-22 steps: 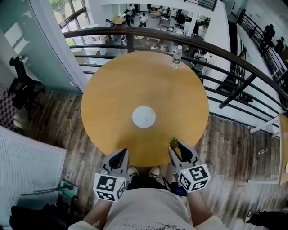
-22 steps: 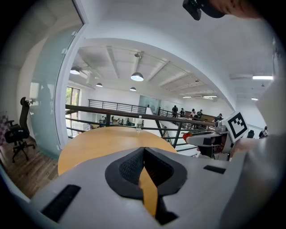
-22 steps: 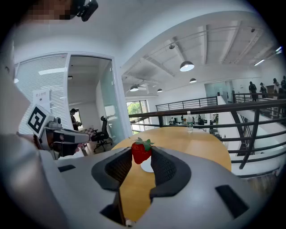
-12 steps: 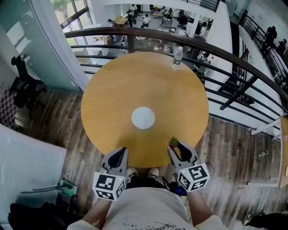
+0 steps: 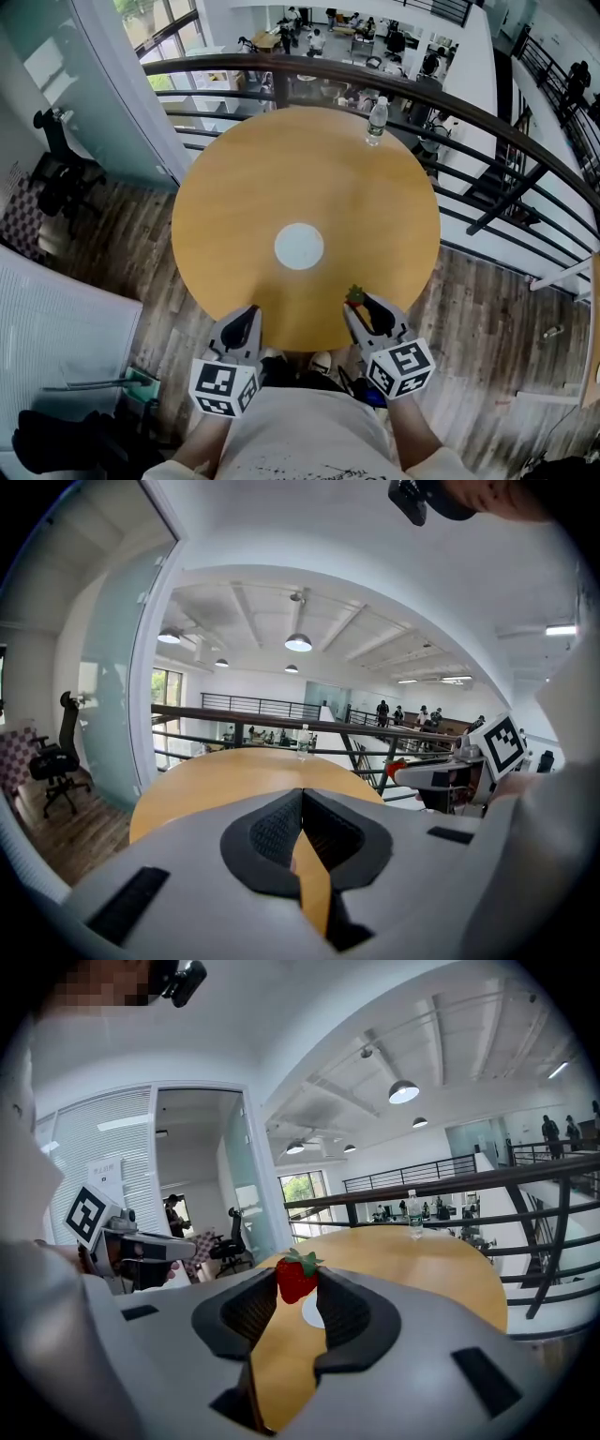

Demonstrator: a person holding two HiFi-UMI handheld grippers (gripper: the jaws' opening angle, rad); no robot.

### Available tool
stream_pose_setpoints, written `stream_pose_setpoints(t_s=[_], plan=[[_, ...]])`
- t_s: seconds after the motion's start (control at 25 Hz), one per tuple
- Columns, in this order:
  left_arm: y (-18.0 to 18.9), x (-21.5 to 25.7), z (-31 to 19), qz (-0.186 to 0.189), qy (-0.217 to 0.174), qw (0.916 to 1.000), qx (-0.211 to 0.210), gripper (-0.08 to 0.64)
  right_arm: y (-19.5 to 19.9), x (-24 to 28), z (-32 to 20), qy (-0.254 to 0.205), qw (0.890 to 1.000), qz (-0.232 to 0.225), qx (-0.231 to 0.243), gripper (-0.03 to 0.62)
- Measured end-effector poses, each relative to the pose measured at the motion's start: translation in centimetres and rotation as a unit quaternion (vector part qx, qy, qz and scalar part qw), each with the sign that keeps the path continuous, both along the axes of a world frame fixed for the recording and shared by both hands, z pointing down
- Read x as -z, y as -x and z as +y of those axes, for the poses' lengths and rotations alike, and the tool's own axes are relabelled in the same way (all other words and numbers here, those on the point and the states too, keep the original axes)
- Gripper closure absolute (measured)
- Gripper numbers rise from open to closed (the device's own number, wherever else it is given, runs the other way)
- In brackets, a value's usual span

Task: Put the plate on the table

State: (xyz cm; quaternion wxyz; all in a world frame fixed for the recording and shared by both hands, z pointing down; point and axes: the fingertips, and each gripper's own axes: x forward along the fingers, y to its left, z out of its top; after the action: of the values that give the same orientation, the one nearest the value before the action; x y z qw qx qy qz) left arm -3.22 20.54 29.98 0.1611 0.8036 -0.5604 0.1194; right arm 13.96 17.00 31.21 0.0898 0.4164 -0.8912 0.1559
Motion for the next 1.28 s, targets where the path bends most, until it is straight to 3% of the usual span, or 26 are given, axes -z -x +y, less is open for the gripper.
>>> stream_pose_setpoints(t_s=[0.44,0.88,1.12,1.28], plan=[[1.7,-1.7,-5.6,0.015,0.023,0.9995,-0.018,0.535,2.0,-1.3,-5.1,0.025,1.0,0.011,-0.009,0.445],[5.2,-3.4,-15.3,0.022,0.037,0.9921,-0.118,0.536,6.1,-1.9,-11.6,0.046,0.994,0.036,-0.095,0.445],[3.3,-4.8,-17.7,0.029,0.051,0.9828,-0.175,0.536,5.8,-1.9,-12.3,0.048,0.989,0.059,-0.125,0.445],[1.8,-5.3,-18.9,0.031,0.055,0.9801,-0.188,0.535,4.7,-2.5,-12.9,0.053,0.988,0.068,-0.129,0.445]])
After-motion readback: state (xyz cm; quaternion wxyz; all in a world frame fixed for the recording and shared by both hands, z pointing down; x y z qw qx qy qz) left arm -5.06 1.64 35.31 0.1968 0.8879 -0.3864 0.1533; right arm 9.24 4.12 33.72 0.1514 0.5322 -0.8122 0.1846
